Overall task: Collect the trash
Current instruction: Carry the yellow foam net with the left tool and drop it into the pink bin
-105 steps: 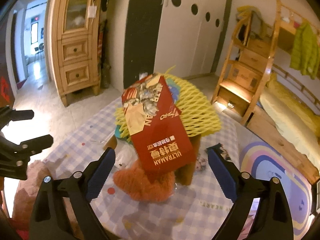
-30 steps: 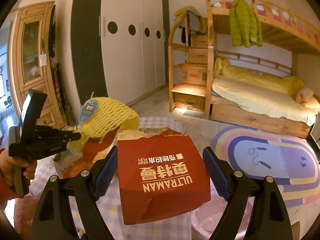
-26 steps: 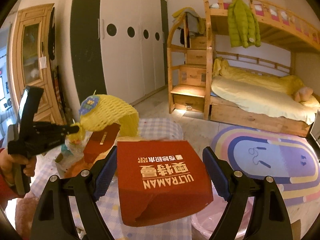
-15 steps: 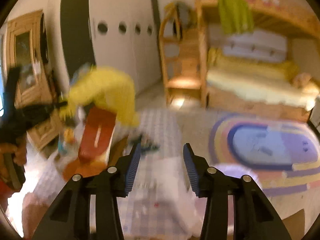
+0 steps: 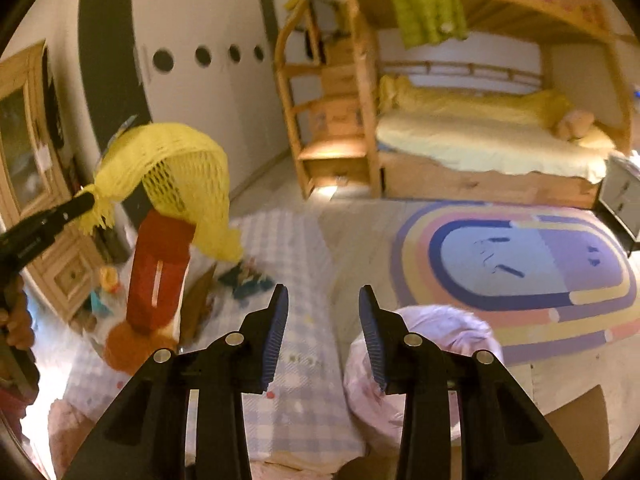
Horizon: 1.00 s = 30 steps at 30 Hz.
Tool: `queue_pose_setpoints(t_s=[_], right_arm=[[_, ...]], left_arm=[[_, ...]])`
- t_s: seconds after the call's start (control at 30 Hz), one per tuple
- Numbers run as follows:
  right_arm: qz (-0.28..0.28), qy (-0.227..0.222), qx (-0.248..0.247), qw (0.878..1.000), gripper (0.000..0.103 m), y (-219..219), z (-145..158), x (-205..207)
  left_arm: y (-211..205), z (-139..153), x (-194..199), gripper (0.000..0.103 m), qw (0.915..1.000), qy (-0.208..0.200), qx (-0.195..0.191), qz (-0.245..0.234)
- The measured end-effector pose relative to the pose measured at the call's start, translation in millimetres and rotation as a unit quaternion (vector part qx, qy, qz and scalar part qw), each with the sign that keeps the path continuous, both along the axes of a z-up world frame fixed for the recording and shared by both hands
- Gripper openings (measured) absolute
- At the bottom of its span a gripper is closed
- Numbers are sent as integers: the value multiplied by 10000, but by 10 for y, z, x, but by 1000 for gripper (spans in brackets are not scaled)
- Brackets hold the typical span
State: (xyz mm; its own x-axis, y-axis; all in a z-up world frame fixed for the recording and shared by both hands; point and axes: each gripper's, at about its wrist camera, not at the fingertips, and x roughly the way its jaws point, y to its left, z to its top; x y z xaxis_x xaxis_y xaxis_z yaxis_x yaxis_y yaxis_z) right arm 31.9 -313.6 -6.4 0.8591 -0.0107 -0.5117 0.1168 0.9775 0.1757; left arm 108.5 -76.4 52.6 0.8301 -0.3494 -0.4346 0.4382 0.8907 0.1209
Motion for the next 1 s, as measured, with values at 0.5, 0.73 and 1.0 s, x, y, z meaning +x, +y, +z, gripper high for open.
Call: queue_pose_setpoints(t_s=[0.5,0.73,1.0], right_arm=[[-1002,-141,179,9947,38,-694,-59,-521],[-1253,17,386,9914,39,-984,-256,-557],[-1328,110,528,9897,49,-1054,-379,-553]], left_arm=[[-1335,-386,-144,9,9876,450,177,-1494],[-2171,-1067,-55,10,9684,1101,1025,-1991],[-2193,-1320,237,51,9677,1644,1072,-1585]])
